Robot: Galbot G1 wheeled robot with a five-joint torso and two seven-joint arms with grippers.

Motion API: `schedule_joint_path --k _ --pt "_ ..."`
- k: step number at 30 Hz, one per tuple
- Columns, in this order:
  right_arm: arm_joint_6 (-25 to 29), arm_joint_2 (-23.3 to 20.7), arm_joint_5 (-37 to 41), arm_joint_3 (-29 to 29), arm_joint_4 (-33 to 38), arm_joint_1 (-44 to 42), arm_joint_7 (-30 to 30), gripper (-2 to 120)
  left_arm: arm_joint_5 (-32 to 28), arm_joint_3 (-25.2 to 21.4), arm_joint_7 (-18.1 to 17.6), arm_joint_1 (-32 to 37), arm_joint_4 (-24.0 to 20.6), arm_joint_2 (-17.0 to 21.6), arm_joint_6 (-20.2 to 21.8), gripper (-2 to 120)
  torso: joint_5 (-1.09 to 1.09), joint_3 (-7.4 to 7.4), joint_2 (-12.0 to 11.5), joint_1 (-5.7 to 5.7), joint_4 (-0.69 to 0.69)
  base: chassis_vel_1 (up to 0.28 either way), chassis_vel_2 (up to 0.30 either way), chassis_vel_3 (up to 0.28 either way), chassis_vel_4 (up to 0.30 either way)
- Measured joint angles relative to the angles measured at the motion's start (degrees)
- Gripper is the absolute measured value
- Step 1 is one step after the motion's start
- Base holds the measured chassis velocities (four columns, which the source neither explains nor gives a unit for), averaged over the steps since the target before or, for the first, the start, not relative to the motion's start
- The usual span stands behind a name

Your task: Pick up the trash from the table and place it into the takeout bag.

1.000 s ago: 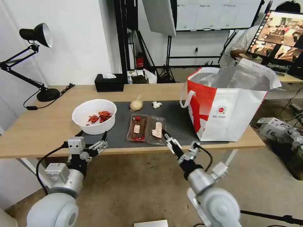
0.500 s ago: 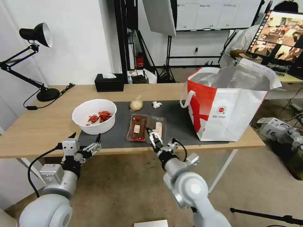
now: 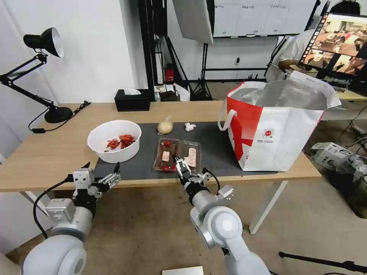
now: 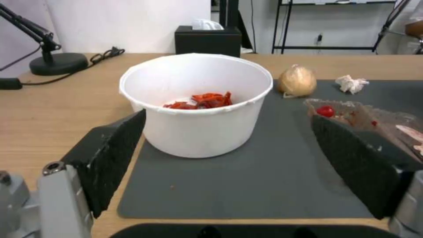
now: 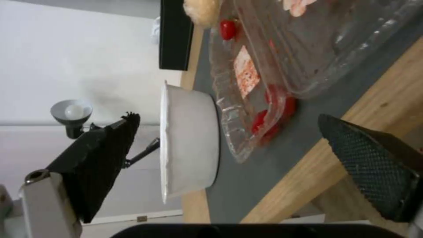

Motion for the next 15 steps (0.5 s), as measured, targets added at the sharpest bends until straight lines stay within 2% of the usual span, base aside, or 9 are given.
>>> schedule_joint_path --k 5,7,15 --pt "0.1 0.1 0.0 0.5 -0.1 -0.4 -0.1 100 -0.5 0.1 -0.1 0.0 0.0 0.0 0.0 100 0.0 0.0 0.0 0.0 0.0 0.0 0.0 0.0 0.0" --pt "0.1 0.3 0.3 0.7 0.0 -0.5 -0.3 100 -3.7 0.1 -1.3 -0.2 -0.5 0.4 0.2 100 0.0 0.0 0.0 0.0 0.0 0.0 0.0 0.0 0.0" --pt "0.5 1.0 0.3 0.8 -0.2 -0.7 -0.3 100 -5.1 -0.6 -1.6 -0.5 -0.6 1.6 0.3 100 0.0 0.0 0.0 0.0 0.0 0.0 0.0 0.0 0.0"
